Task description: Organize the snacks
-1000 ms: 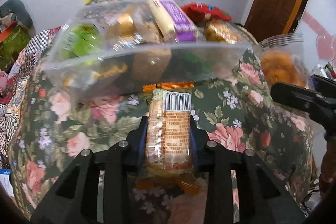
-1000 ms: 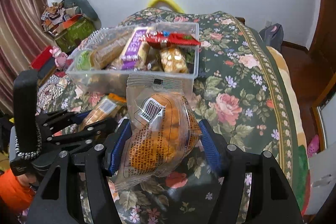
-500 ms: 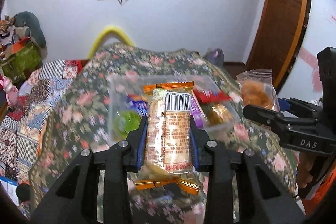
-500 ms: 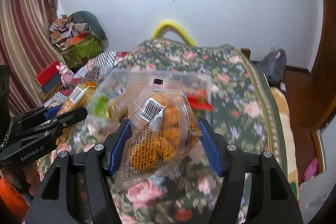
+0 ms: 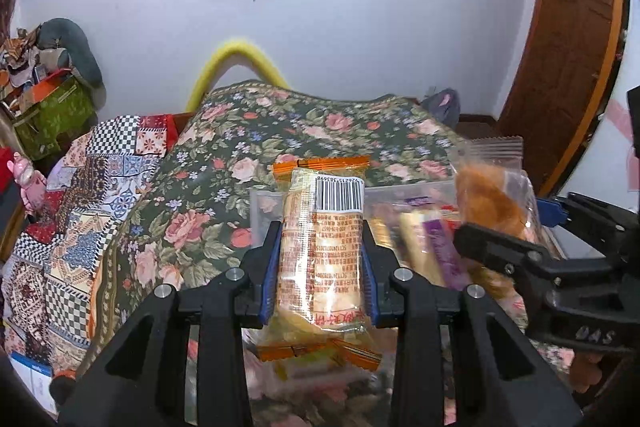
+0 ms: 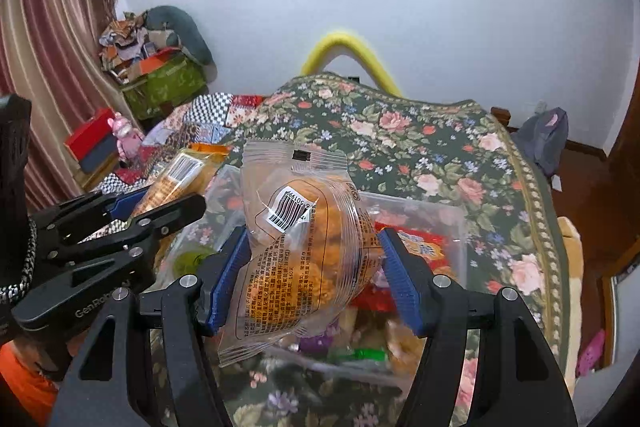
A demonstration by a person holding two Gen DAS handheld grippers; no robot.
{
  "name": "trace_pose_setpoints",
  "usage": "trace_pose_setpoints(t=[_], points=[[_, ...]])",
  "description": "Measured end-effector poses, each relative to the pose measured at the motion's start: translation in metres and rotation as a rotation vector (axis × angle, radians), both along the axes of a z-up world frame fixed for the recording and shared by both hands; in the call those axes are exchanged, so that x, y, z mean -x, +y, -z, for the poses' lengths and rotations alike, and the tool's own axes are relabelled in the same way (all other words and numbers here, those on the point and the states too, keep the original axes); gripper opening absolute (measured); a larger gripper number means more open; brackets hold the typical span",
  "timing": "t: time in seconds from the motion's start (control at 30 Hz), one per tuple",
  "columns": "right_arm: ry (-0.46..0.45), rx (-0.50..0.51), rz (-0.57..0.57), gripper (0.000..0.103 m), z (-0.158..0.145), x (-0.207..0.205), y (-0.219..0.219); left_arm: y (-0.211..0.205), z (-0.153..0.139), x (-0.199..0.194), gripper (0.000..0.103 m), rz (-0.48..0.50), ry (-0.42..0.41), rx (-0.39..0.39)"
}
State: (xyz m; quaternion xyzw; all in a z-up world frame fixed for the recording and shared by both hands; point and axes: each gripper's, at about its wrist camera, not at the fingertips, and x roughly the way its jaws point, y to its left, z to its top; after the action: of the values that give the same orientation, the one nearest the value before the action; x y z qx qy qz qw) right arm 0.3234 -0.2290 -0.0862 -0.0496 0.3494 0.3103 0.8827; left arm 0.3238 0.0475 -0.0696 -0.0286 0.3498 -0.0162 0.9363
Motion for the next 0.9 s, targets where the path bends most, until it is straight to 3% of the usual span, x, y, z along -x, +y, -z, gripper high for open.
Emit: trace_pose_setpoints(t=[0.13,0.37,0.43,0.67,0.9], points=[[0.033,0.020,-0.017,0.063,0.010,-0.007,0.008,0.007,0.014,-0.019,0.034,-0.008,0.043,0.003],[0.004,0.041,-0.040,0.063,0.006,-0.001,0.013,0.004,0.027,-0.024,0.037,0.011,0.086,0.012],[0.002,0.025,-0.043,0.066,0.002,0.002,0.009,0.004,0.024,-0.022,0.046,0.023,0.085,0.023],[-0.080,-0.009,-0.016,0.071,-0.026,0.029,-0.014,0.004,-0.013,0.020,0.050,0.023,-0.007,0.028],[-0.210,-0.070,0.026,0.082,-0.067,0.081,-0.048,-0.002,-0.069,0.100,0.055,-0.021,-0.186,-0.005]])
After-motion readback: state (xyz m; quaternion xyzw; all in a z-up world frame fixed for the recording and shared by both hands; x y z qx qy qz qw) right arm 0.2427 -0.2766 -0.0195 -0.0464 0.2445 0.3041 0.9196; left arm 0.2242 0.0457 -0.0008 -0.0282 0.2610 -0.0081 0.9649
